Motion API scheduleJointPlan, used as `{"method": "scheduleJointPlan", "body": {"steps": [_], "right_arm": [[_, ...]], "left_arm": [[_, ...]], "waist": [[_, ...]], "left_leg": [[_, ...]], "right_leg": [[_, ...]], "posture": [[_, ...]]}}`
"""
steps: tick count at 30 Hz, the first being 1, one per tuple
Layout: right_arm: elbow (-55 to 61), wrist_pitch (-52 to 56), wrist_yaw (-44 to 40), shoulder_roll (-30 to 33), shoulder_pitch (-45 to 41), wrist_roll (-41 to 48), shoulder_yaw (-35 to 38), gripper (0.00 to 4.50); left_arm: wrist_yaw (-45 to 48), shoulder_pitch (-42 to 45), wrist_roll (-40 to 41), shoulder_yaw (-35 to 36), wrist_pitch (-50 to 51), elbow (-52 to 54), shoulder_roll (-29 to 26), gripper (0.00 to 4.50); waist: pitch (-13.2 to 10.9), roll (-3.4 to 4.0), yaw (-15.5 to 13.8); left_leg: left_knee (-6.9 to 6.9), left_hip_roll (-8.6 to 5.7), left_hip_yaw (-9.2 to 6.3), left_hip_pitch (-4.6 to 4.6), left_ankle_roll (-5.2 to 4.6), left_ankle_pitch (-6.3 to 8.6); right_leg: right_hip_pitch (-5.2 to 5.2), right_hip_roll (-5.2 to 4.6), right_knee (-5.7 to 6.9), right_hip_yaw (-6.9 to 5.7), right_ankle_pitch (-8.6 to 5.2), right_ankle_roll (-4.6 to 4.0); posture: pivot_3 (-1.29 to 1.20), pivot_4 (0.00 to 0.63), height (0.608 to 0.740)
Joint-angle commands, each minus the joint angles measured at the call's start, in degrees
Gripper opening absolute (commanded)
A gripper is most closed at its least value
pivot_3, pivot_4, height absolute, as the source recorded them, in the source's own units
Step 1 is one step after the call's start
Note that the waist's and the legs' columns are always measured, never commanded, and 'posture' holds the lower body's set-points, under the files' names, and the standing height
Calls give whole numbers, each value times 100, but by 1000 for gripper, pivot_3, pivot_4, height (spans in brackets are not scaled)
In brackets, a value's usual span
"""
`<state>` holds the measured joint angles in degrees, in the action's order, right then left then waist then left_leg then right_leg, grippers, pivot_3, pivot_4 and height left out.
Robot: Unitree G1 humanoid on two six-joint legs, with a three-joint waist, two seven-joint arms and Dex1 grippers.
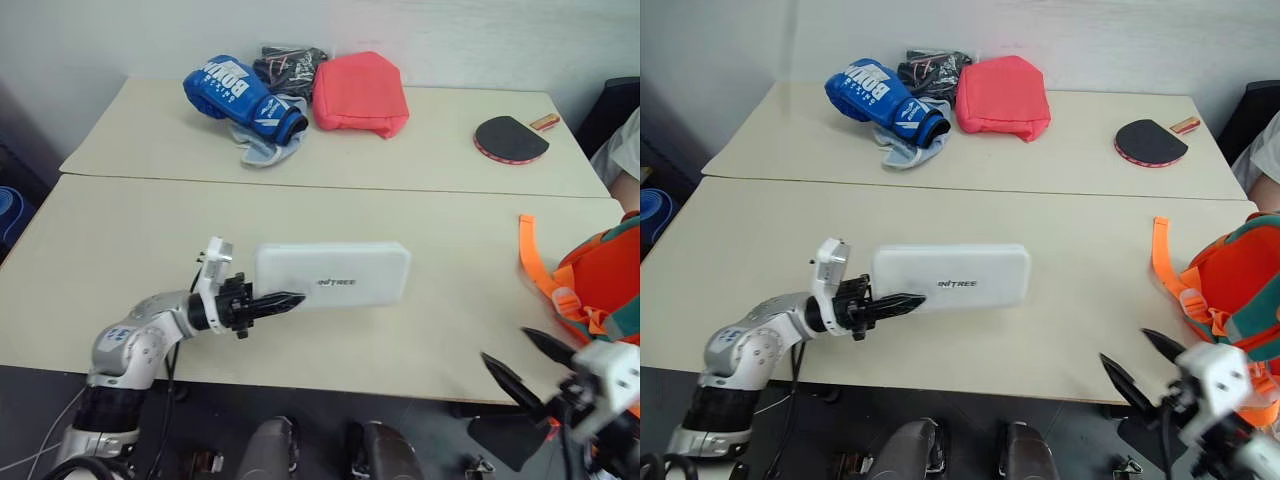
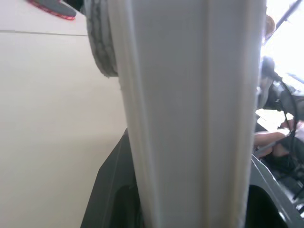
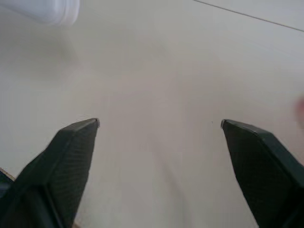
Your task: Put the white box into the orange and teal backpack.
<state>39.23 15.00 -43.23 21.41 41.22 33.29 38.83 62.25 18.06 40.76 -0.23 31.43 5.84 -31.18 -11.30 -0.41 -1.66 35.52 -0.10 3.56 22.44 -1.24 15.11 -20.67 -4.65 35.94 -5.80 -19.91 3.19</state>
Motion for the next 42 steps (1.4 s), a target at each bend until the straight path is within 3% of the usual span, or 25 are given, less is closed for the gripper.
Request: {"method": "scheduleJointPlan", "body": {"steps": [1,6,12,15,19,24,29,37,42], "right_arm": [[-18,-481,171,-607,645,548,957,4485],[-665,-1364,83,-1081,1131,223,1377,4485],[-1199,-922,439,147,-272,520,1161,4485],[-2018,-568,494,931,-1513,518,776,4485],[-2966,-482,576,1480,-2792,198,282,3550],[-3367,-623,204,1644,-3697,-48,-462,1863],[-3295,-624,-1,1554,-4274,-29,-1028,75],[-1820,449,-289,1204,-5089,711,-2682,22],[-673,1943,-569,1603,-5159,2183,-3195,22]], "left_arm": [[539,41,-400,-193,-732,-46,-8,1433],[768,31,-544,-259,-999,-215,86,1433],[750,83,-600,-223,-1031,-333,162,1433],[612,83,-637,-147,-1020,-320,178,1433],[429,-94,-480,46,-801,-61,103,1433],[-49,-463,-262,574,-577,309,77,1433],[-542,-606,-97,1056,-472,360,175,1433],[-1523,-241,524,2102,-145,-195,469,1433],[-1441,-50,674,2417,-113,-636,362,1433]], "waist": [[2,5,11],[-3,16,67],[-6,18,196],[-8,18,159],[-10,26,106],[-11,24,100],[-12,23,94],[-15,19,185],[-20,10,173]], "left_leg": [[-8,0,0,-3,0,0],[-33,1,10,-6,-4,3],[-30,1,26,-15,-20,-8],[-30,1,23,-19,-22,-25],[-31,-1,24,-11,-37,-50],[-22,0,25,-5,-8,-68],[8,1,18,-8,-54,-47],[13,5,17,-4,-49,-41],[14,6,19,0,-46,-42]], "right_leg": [[1,0,-3,0,0,0],[-8,1,-15,7,-2,-1],[-8,-2,-15,25,6,-2],[-11,0,1,18,9,-4],[-22,4,14,11,9,-4],[-23,8,19,4,10,-2],[-4,5,22,1,18,12],[-12,5,28,1,21,17],[-24,5,43,1,21,17]], "posture": [[0,150,740],[0,150,740],[0,150,740],[0,150,740],[0,150,740],[0,150,740],[0,150,740],[0,150,740],[0,150,740]]}}
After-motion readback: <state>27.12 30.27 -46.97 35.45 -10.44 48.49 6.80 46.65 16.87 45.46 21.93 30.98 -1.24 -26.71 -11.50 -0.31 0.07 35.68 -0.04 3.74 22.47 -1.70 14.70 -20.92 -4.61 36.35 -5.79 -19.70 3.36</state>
